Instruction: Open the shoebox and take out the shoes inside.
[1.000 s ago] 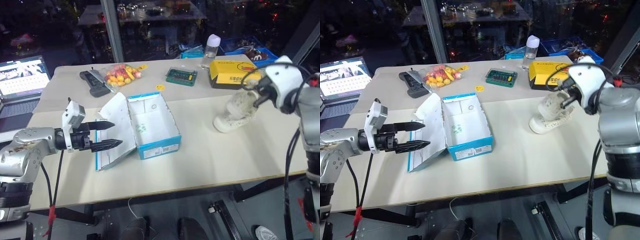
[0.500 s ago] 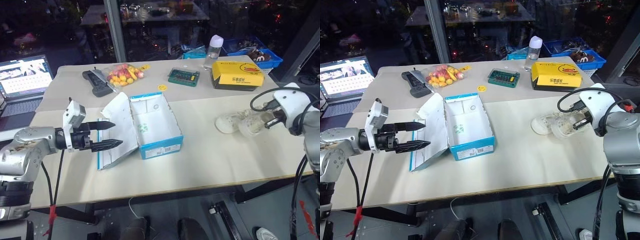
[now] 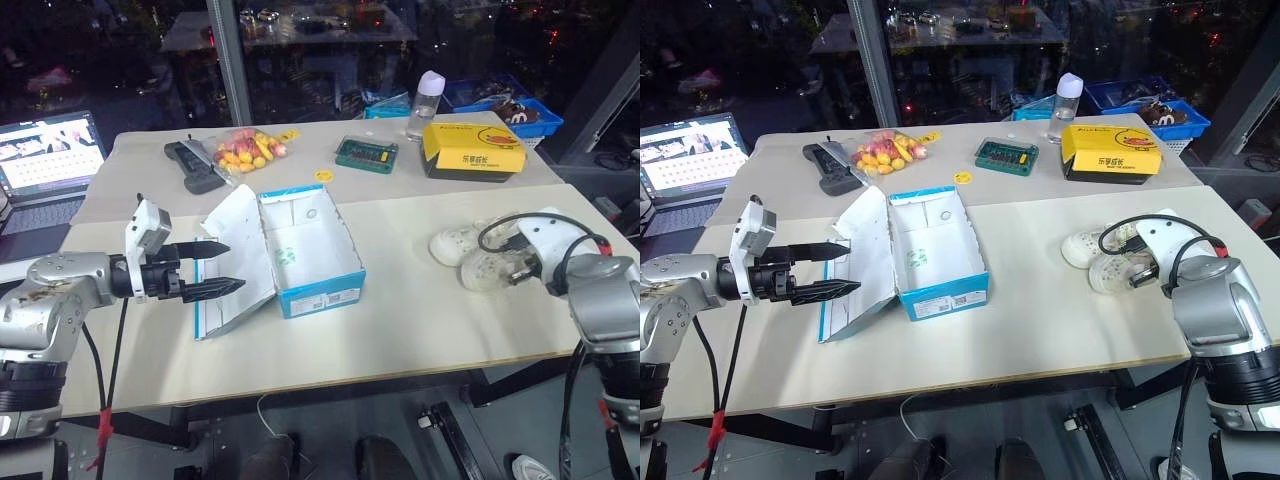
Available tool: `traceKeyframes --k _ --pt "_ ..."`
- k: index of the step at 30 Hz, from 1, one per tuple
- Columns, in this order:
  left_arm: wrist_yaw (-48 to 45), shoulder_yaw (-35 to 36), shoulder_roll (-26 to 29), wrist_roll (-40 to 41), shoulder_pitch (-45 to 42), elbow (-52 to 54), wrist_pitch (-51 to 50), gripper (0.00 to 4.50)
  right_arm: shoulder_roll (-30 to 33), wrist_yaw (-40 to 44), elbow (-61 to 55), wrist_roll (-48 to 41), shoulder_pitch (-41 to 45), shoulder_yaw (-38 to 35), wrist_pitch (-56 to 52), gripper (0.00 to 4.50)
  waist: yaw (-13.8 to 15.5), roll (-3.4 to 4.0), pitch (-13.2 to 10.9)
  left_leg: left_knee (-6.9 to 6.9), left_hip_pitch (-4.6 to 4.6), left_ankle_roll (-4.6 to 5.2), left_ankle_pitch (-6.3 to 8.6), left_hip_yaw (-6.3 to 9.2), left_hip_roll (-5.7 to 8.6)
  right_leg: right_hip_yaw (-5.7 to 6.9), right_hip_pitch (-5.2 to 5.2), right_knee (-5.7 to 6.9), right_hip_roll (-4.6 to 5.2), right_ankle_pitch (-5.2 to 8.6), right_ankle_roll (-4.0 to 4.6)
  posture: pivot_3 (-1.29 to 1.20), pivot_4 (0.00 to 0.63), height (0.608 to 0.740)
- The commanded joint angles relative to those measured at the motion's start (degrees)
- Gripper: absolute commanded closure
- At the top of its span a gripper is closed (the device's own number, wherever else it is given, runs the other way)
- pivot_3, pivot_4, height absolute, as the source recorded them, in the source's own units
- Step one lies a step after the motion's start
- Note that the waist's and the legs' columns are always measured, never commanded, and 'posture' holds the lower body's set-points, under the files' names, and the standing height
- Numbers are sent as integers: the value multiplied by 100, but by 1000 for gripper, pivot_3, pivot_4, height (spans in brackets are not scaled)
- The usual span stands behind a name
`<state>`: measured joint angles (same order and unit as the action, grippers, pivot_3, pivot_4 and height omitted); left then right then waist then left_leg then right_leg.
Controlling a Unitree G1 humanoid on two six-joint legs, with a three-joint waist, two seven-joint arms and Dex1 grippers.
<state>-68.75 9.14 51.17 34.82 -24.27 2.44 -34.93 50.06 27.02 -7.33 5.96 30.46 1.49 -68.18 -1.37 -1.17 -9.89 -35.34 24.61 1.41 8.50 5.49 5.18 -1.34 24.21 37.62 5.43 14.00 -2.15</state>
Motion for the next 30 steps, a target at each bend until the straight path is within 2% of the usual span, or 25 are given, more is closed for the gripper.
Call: traceKeyframes --k 1,5,6,9,12,16,19,22,27,30 --pt "-19 123 66 27 -40 111 67 0 91 -66 -82 2 91 -165 21 2429 2 0 0 0 0 0 0 0 0 0 1 1 0 0 0 0 150 738" --pt "-19 127 66 31 -31 118 65 0 317 228 -284 -204 285 -353 115 1039 16 0 0 0 1 0 0 0 2 0 -1 -1 0 0 0 0 150 738" --pt "-21 134 68 34 -23 120 65 0 341 294 -357 -283 341 -447 107 1039 17 0 0 0 2 0 0 0 2 0 0 -2 1 0 0 0 150 738" --pt "122 184 -20 98 85 228 -16 0 360 1076 -1060 -1284 1098 -1236 -289 1039 -24 20 -13 0 3 1 0 -3 2 -5 4 -1 0 -1 -2 0 150 738" --pt "263 265 -105 190 298 428 -85 0 483 1497 -1491 -1849 1284 -1428 -434 1039 -36 22 -13 0 1 3 1 -6 -7 -3 3 0 -4 0 -4 0 150 738" --pt "435 347 -164 275 484 596 -142 0 259 1701 -1845 -2445 1327 -1466 -447 1039 -28 -19 7 0 -1 11 9 -5 -14 4 -9 -15 -7 3 0 0 150 738" --pt "505 403 -168 330 550 687 -192 0 48 1498 -1870 -2508 1213 -1185 -437 1039 13 -19 7 -7 2 12 9 -6 -4 -2 -8 -17 13 -6 -12 0 150 738" --pt "553 474 -138 383 625 764 -225 0 -464 1004 -1736 -2427 1109 -957 -453 1039 35 -19 7 -14 2 11 9 -6 -4 -2 -8 -15 17 -6 -11 0 150 738" --pt "792 631 -171 405 726 856 -241 0 -881 124 -1443 -1915 606 -512 -162 1039 68 -19 7 -15 3 11 9 -6 -2 -7 -3 -9 19 -7 -9 0 150 738" --pt "1293 862 -412 383 815 888 -150 0 -1639 -652 -1480 -1680 295 -640 -10 1039 67 -19 7 -14 5 12 9 -6 2 -13 0 -9 19 -6 -9 0 150 738"
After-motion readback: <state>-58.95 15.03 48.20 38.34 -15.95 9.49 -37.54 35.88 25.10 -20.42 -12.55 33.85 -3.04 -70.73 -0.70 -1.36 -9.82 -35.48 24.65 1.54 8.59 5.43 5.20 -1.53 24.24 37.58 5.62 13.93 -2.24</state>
